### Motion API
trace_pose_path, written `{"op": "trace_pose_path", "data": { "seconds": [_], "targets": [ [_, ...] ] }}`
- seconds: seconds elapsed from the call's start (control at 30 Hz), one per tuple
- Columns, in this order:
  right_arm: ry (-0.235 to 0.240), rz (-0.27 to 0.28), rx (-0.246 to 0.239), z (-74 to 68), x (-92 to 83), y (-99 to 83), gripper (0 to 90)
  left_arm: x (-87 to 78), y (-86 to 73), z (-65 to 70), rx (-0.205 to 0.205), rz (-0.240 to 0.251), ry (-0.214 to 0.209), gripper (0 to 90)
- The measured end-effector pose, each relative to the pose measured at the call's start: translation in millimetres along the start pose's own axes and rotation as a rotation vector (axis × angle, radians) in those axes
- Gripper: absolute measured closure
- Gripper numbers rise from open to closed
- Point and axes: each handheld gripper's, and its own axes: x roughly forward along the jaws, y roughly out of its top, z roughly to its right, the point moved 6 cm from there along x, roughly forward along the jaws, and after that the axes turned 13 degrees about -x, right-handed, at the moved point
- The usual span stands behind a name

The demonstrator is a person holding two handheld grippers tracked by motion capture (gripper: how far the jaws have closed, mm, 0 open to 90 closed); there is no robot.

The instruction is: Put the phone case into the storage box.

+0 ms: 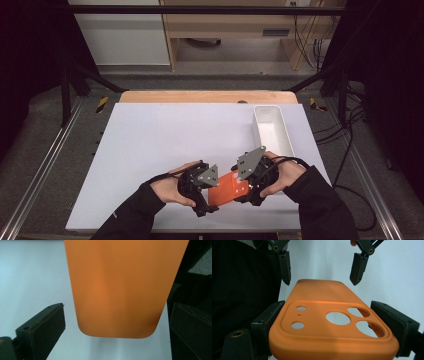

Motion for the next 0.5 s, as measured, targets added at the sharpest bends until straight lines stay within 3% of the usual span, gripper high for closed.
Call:
{"op": "trace_pose_path", "data": {
  "seconds": [0.5],
  "targets": [
    [0.006, -0.015, -0.015, 2.1, 2.5, 5.1, 16.0, 3.2, 8.5, 2.9, 0.03, -0.051, 0.024, 0.0]
  ]
}}
